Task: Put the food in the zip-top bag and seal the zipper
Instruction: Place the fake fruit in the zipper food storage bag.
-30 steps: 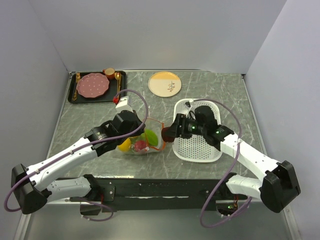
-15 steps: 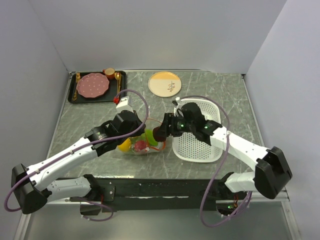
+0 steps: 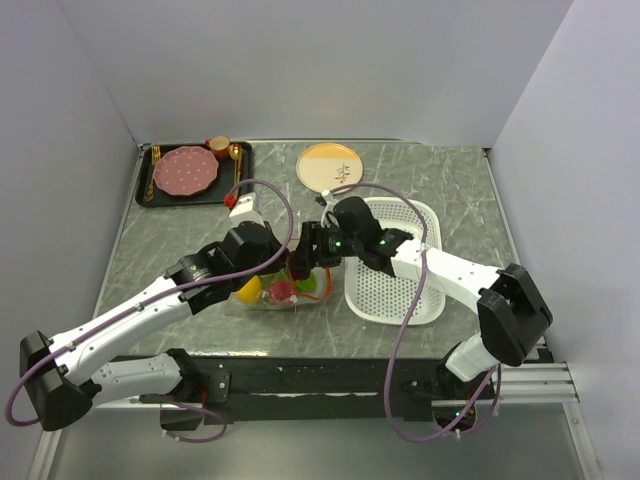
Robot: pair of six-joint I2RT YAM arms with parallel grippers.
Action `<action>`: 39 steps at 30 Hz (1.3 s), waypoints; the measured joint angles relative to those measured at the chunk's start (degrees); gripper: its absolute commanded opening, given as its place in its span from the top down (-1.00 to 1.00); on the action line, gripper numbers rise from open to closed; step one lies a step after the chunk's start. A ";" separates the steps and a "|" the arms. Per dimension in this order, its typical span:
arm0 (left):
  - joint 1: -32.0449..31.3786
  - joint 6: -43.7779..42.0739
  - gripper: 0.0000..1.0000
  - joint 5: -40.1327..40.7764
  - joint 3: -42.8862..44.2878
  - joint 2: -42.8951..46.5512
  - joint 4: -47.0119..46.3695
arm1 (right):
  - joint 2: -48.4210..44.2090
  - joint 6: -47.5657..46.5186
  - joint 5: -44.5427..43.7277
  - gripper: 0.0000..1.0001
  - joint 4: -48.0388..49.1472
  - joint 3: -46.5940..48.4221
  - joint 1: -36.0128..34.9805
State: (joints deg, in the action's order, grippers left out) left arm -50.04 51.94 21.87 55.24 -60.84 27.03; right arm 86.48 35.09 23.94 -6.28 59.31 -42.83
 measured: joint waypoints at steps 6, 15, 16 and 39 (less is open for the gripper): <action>0.00 0.57 0.98 0.00 -0.09 1.01 0.04 | 1.29 0.50 2.93 0.00 0.90 0.00 -0.98; 0.00 1.29 0.99 0.52 -0.48 2.38 0.04 | 1.75 0.61 4.00 -0.67 1.33 0.00 -1.18; 0.00 1.29 0.98 0.55 -0.48 2.38 0.04 | 1.75 0.61 3.67 -0.78 1.27 0.00 -1.18; 0.00 1.33 0.98 0.52 -0.83 2.40 -0.26 | -17.49 1.05 -17.90 -0.25 -10.32 -5.66 0.98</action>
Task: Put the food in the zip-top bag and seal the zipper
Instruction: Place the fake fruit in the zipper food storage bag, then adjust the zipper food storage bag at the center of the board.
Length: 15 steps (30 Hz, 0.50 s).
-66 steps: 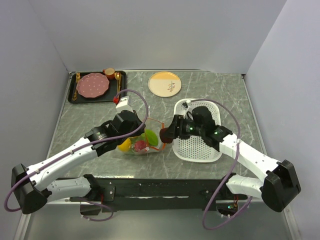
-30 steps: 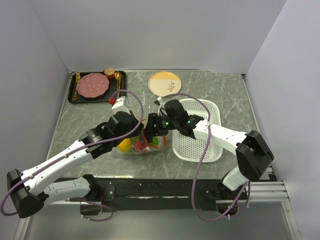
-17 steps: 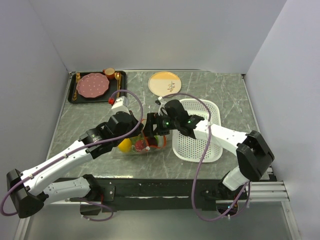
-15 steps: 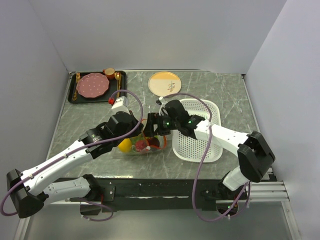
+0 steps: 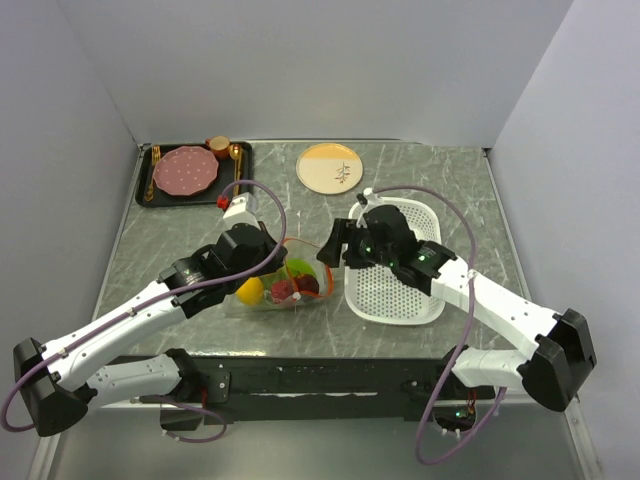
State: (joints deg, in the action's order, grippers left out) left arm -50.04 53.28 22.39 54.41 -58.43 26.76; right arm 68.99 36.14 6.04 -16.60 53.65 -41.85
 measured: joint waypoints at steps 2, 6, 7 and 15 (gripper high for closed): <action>0.00 0.00 0.99 0.00 -0.20 0.09 0.02 | 0.68 0.66 -0.02 -0.16 -0.66 -1.03 0.00; 0.00 0.02 0.98 0.46 -0.20 0.72 0.26 | 2.95 2.16 0.11 -0.12 -1.84 -2.10 0.00; 0.00 0.00 0.98 0.74 -0.20 1.14 0.44 | 3.30 2.25 0.20 -0.07 -1.92 -2.25 0.00; 0.00 0.15 0.98 1.95 -0.42 2.25 0.96 | 9.55 1.95 1.14 0.16 -2.78 -0.61 0.00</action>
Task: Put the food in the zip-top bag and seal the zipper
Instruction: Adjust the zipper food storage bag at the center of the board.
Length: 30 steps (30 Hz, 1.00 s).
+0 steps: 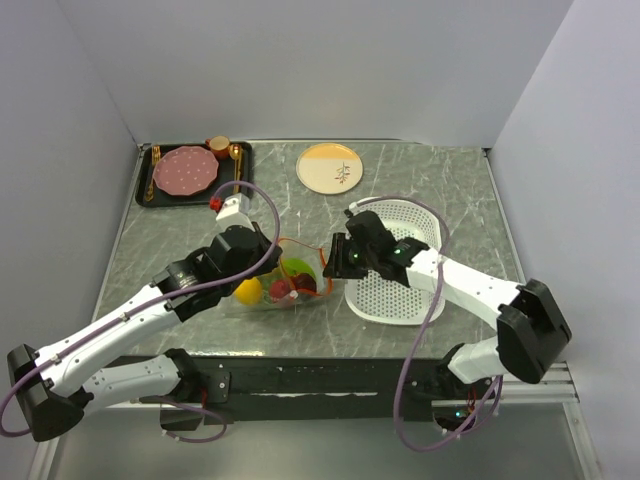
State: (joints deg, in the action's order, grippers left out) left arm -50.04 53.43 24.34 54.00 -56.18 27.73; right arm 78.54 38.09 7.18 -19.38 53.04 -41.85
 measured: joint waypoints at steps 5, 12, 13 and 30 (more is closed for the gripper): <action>0.00 0.28 0.98 0.94 -0.17 0.44 0.24 | 2.16 0.33 1.27 0.17 -1.07 0.28 0.00; 0.11 0.28 0.98 1.07 -0.20 0.68 0.72 | 3.02 0.68 2.80 0.19 -0.57 0.28 0.00; 0.11 0.28 0.98 1.07 -0.20 0.68 0.72 | 3.50 0.72 3.23 0.20 -0.39 0.28 0.00; 0.15 1.27 0.98 4.15 -0.31 0.44 3.52 | -4.57 -0.39 2.97 1.00 4.15 0.37 0.09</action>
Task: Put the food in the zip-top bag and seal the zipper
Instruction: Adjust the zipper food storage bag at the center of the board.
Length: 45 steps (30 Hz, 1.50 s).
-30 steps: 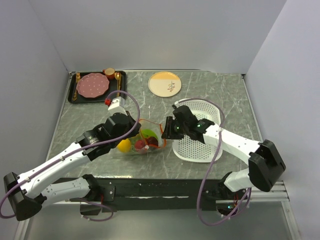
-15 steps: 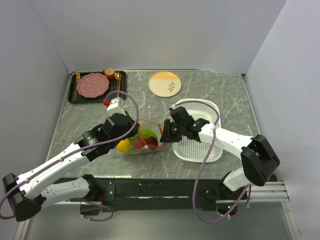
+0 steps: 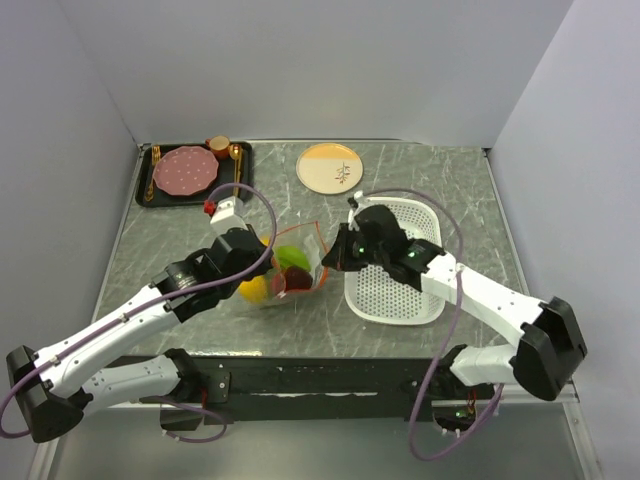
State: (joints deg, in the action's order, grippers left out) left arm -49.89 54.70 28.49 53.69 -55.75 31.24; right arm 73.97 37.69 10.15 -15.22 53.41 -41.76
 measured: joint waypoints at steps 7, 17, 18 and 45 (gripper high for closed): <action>0.17 -0.66 0.98 -4.35 -2.36 -1.92 -1.27 | 7.69 -4.87 5.57 1.00 0.28 10.16 0.55; 0.22 -5.75 0.95 -11.54 -0.92 -1.29 -10.12 | 13.55 -5.35 2.32 1.00 -5.86 14.19 -0.63; 0.22 -6.12 0.96 -12.37 -0.33 -2.08 -10.38 | 13.53 -5.03 1.44 1.00 -5.99 14.10 -0.63; 0.22 -6.05 -0.48 -23.80 0.79 -9.75 -15.45 | 3.21 6.01 -12.83 1.00 -5.60 1.38 0.66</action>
State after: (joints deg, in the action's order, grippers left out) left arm -49.67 48.64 4.69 54.48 -65.49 15.79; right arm 77.19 43.70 -2.68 -20.82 54.78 -41.10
